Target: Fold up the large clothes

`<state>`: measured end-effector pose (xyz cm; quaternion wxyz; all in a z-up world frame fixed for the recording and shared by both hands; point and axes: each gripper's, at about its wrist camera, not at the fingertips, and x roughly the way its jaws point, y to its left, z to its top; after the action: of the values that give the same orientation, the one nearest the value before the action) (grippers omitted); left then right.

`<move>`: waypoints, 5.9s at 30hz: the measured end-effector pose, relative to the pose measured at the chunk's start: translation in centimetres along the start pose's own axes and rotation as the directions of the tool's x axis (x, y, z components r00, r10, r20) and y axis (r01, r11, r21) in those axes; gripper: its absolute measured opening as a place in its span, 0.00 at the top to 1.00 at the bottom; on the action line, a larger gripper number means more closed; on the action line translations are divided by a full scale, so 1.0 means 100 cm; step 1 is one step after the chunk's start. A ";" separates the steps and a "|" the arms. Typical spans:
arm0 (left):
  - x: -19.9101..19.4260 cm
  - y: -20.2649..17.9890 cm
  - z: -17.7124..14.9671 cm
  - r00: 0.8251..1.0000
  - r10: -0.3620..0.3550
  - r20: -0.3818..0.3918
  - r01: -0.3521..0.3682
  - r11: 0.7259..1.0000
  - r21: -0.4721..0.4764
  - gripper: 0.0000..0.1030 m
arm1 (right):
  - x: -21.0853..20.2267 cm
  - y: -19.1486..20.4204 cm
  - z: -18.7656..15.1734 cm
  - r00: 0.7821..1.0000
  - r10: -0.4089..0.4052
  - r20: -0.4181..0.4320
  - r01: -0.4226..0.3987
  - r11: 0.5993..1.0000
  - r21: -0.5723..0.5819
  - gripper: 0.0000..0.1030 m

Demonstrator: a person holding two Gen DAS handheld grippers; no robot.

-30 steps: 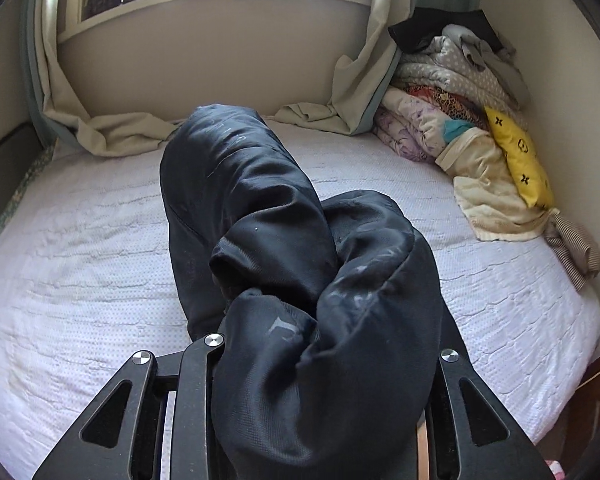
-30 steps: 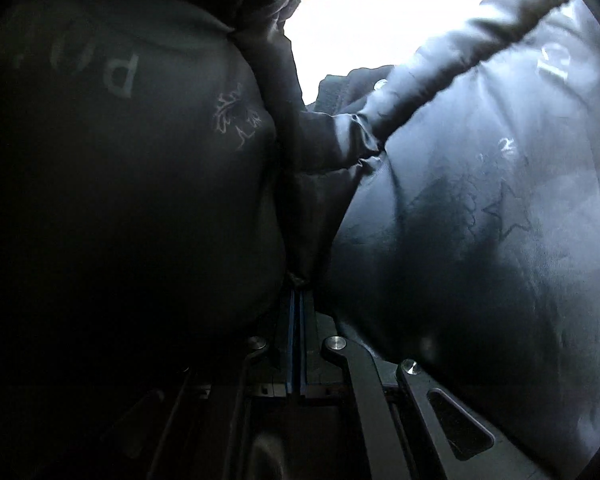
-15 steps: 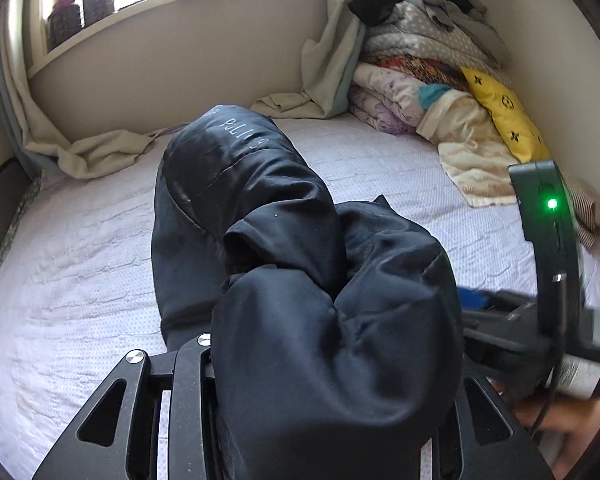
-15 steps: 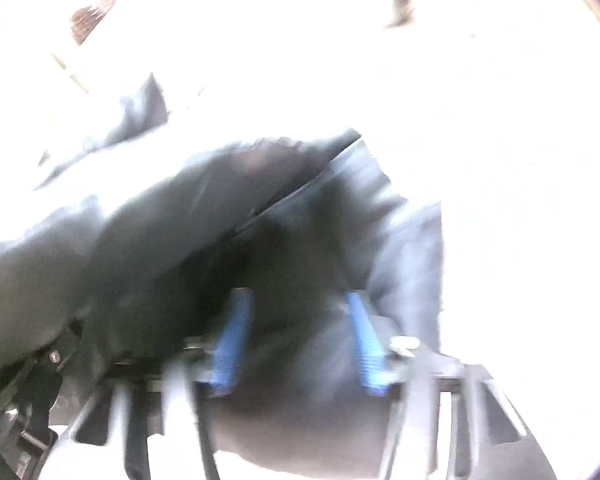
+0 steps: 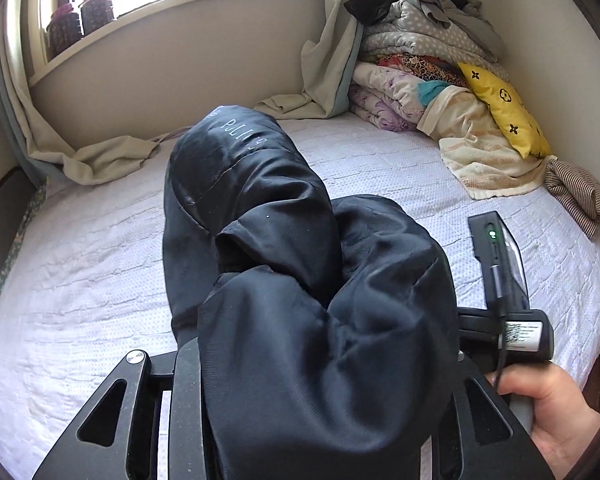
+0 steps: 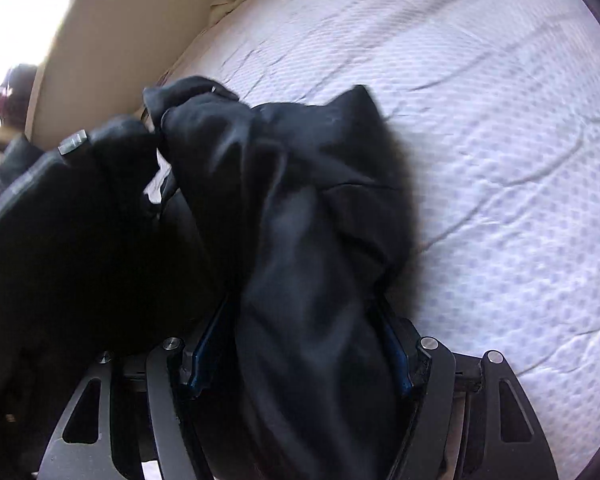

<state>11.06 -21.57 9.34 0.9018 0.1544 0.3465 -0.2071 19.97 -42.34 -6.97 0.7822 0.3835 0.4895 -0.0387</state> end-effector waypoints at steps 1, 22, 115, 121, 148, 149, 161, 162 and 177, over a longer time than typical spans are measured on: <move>-0.001 -0.001 -0.001 1.000 0.010 -0.001 -0.010 1.000 0.008 0.59 | 0.005 0.007 -0.002 1.000 0.011 -0.007 -0.011 1.000 -0.014 0.36; 0.028 -0.067 -0.049 0.988 0.151 0.036 -0.155 0.956 0.248 0.49 | -0.056 -0.041 0.030 0.830 0.558 -0.001 -0.541 0.805 0.244 0.28; 0.027 -0.036 -0.085 0.991 -0.116 -0.063 0.126 0.971 0.202 0.32 | -0.051 0.175 -0.035 0.996 -0.031 0.079 0.068 0.845 -0.531 0.75; 0.026 -0.043 -0.102 0.993 -0.105 -0.049 0.115 0.956 0.270 0.32 | 0.001 0.166 -0.055 0.979 -0.201 0.042 0.188 0.792 -0.581 0.80; 0.036 -0.039 -0.103 0.994 -0.109 -0.018 0.110 0.963 0.248 0.32 | -0.026 0.184 -0.033 0.986 -0.081 0.144 0.141 0.866 -0.479 0.80; 0.035 -0.039 -0.104 0.994 -0.109 -0.017 0.110 0.962 0.251 0.32 | -0.029 0.194 -0.029 0.987 -0.066 0.147 0.130 0.862 -0.490 0.80; 0.041 -0.029 -0.102 0.990 -0.137 -0.013 0.136 0.957 0.257 0.32 | 0.080 0.200 0.029 0.963 -0.266 -0.028 0.226 0.864 -0.450 0.90; 0.042 -0.030 -0.101 0.991 -0.137 -0.013 0.135 0.956 0.261 0.32 | 0.086 0.197 0.029 0.962 -0.272 -0.034 0.228 0.864 -0.449 0.92; 0.041 -0.025 -0.100 0.986 -0.161 -0.035 0.165 0.955 0.245 0.31 | -0.011 0.210 -0.016 0.978 -0.162 0.129 0.204 0.869 -0.451 0.37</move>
<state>7.03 -20.59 -0.92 0.8529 0.2379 0.3359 -0.3211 27.34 -26.92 5.36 0.8641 0.1364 0.4843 -0.0117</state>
